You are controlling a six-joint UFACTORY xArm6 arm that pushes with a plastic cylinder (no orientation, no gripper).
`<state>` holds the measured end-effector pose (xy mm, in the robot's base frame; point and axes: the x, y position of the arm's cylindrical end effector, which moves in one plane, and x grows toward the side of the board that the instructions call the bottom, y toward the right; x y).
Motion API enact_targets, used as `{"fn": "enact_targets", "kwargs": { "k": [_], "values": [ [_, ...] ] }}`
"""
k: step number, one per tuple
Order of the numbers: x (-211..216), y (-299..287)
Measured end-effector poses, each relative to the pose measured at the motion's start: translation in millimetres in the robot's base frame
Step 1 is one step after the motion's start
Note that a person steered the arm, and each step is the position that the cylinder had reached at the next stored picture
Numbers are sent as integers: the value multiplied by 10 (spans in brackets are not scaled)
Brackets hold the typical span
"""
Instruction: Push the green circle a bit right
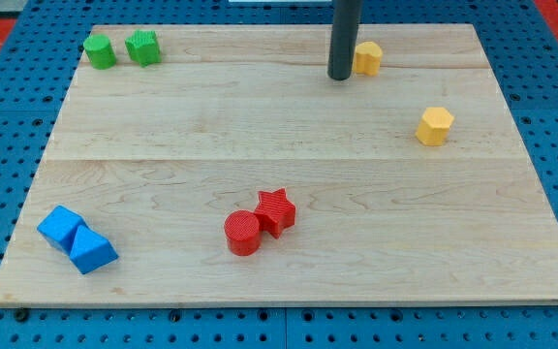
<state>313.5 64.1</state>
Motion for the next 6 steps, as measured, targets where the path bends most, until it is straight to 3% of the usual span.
{"fn": "enact_targets", "kwargs": {
  "k": [1,2,3,4,5,6],
  "values": [
    [35,-1266],
    [-252,-2709],
    [-126,-3618],
    [-121,-3690],
    [-503,-3686],
    [-586,-3644]
  ]
}}
